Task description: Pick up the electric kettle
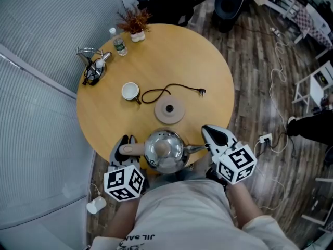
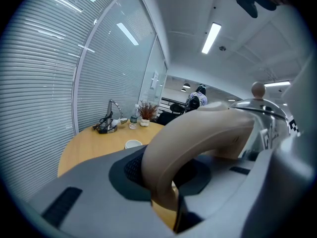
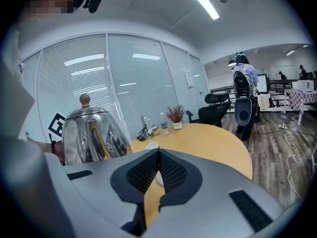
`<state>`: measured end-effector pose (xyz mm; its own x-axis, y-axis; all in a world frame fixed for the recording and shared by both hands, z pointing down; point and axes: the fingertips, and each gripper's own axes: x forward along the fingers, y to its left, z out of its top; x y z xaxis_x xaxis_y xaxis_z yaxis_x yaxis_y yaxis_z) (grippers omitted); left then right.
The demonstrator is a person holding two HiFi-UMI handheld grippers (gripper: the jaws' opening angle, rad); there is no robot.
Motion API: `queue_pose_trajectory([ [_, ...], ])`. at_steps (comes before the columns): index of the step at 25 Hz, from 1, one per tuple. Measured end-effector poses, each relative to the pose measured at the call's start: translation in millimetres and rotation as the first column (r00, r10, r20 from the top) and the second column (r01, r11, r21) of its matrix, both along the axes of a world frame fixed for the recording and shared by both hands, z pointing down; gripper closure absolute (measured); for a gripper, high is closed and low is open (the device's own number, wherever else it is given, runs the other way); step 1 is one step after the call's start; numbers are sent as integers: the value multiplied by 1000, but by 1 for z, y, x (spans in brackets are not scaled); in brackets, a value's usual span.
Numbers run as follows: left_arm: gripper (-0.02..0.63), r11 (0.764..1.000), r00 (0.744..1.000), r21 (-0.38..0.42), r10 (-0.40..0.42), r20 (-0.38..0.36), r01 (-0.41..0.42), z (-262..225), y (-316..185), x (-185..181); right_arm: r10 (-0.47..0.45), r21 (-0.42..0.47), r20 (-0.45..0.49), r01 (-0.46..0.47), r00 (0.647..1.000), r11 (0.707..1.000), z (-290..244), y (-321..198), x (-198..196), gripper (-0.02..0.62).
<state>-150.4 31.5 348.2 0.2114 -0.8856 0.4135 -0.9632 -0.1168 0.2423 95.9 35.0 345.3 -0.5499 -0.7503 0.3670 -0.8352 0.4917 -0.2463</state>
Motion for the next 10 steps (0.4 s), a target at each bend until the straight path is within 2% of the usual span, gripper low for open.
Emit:
queue_pose_trajectory([
  [10,523,1000,999,-3,26,-33,-27,-1,2,5,6,1,-3,-6,1000,1000,1,5,3,565],
])
